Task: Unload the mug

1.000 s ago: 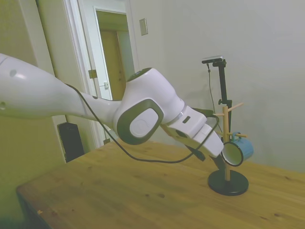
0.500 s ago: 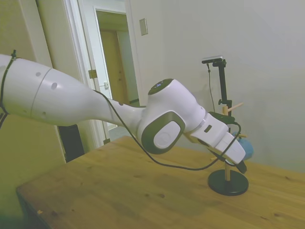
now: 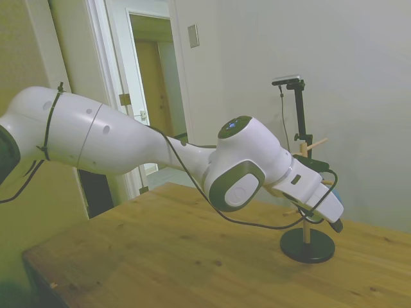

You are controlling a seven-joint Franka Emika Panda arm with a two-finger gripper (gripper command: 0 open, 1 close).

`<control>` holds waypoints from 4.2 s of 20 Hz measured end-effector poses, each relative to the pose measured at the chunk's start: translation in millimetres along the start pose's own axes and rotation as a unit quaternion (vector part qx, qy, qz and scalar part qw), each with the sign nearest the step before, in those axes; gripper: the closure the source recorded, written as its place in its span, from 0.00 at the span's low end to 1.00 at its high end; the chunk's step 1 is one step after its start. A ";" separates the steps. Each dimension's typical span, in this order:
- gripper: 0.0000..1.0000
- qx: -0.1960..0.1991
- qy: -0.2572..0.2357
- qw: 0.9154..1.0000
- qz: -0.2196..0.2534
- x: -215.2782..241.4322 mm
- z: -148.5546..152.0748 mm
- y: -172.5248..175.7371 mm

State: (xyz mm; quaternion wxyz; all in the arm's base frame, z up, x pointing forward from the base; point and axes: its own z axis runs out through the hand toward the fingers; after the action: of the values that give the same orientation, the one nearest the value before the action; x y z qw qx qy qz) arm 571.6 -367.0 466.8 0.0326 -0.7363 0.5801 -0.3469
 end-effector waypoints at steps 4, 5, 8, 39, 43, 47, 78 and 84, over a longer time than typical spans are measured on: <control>0.00 0.004 0.004 1.000 -0.006 3.4 6.2 -7.5; 0.00 0.005 0.005 1.000 -0.006 4.6 7.3 -8.9; 0.00 0.009 0.009 1.000 -0.007 7.6 10.1 -12.4; 1.00 0.030 -0.014 0.999 -0.009 7.5 32.4 -30.5; 1.00 0.029 -0.021 0.999 -0.012 5.7 29.4 -30.4; 1.00 0.032 -0.025 0.999 -0.014 3.5 23.2 -28.2; 1.00 -0.014 -0.038 0.998 0.047 49.4 -19.7 54.4; 1.00 -0.028 -0.184 0.982 0.003 -18.0 -95.1 69.0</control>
State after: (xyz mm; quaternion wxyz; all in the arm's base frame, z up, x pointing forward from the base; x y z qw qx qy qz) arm 460.5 -339.9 499.2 0.1196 -0.7867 0.5755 -0.1890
